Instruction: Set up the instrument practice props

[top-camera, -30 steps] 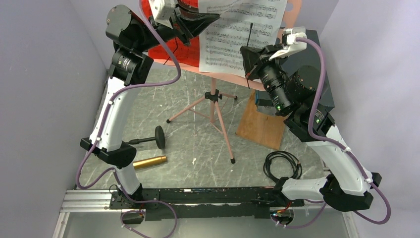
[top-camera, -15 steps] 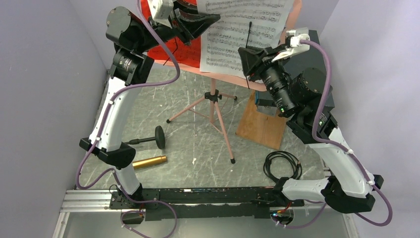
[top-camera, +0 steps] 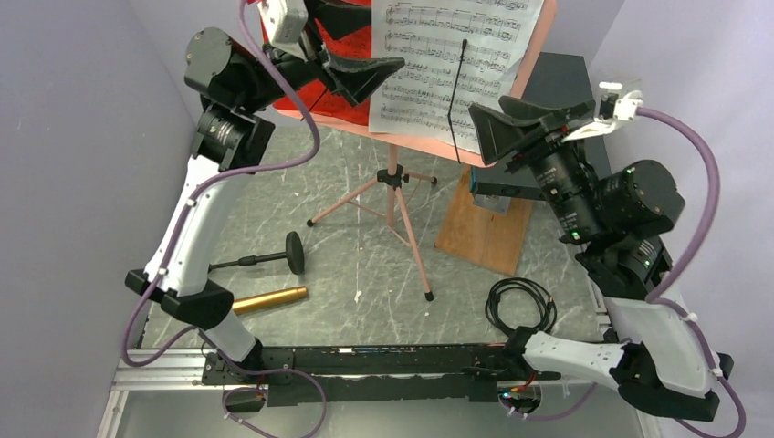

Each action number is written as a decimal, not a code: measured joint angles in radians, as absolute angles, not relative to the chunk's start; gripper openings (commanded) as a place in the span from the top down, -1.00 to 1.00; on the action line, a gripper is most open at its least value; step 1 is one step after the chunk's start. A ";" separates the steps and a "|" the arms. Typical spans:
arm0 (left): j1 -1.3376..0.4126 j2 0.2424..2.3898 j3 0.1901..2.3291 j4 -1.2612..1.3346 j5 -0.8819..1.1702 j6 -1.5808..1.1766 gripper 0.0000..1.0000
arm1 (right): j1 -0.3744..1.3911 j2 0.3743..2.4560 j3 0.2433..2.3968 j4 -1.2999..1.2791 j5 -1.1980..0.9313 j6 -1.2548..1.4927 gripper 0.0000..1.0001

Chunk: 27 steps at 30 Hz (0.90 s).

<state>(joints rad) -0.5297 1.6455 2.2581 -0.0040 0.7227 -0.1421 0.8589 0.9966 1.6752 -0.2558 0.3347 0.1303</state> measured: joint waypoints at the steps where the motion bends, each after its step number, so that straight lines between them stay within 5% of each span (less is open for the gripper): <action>1: -0.530 1.628 2.242 -0.006 0.715 -0.144 -0.95 | 0.859 0.984 1.671 -0.264 0.323 0.131 -0.47; 8: -0.530 1.383 1.974 -0.009 0.676 -0.200 -0.99 | 0.859 0.791 1.425 -0.305 0.070 0.040 -0.91; 16: -0.530 1.028 1.600 -0.128 0.547 -0.282 -0.99 | 0.859 0.662 1.060 -0.311 -0.216 -0.006 -0.95; 27: -0.530 0.714 1.005 -0.657 0.332 -0.420 -0.99 | 0.877 0.787 0.696 -0.148 -0.379 0.131 -0.99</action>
<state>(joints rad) -0.5297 0.7139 1.0046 -0.6567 0.3317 -0.4198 0.8772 0.7872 0.6956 -0.1478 -0.3794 0.1314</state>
